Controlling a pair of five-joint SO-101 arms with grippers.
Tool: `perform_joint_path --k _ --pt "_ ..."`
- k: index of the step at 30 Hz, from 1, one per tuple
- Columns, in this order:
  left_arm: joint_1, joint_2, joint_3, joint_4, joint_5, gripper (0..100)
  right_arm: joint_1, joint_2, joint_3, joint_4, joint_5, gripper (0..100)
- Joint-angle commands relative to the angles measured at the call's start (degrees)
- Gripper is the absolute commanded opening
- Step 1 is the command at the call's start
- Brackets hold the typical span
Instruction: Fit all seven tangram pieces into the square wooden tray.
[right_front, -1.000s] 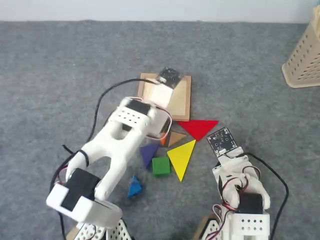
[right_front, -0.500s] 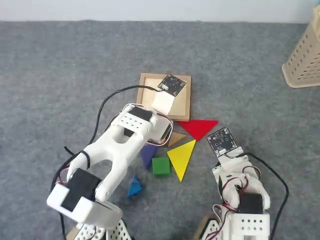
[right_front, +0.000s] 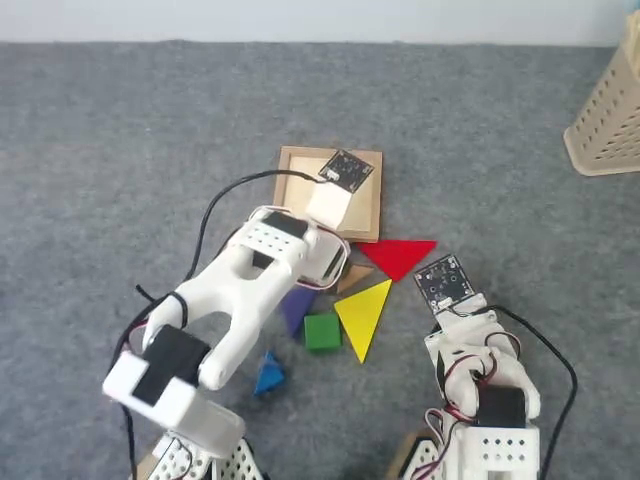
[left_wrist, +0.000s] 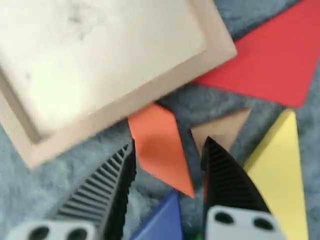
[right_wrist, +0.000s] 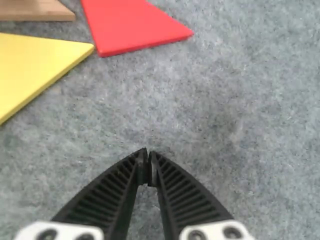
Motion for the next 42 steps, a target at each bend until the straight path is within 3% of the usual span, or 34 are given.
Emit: perform_joint_path --k 1,9,19,25,33,42 --pt "0.4 0.8 -3.0 1.1 -0.2 21 -0.3 -0.5 1.1 0.7 1.0 0.6" --pt "0.3 1.1 -3.0 4.7 -0.2 12 0.0 -0.7 1.1 0.7 1.0 0.6" --pt "-0.2 1.1 -3.0 7.4 1.2 12 4.3 -1.0 1.1 0.7 1.0 0.6" --pt "-0.2 1.8 -3.0 7.9 1.2 18 4.3 -1.0 1.1 0.7 1.0 0.6" --pt "0.2 9.1 -10.2 12.5 1.1 18 4.6 -1.0 1.1 0.7 1.0 0.6" --pt "4.4 7.6 -9.5 12.9 -1.8 1 4.6 -1.0 1.1 0.7 1.0 0.6"
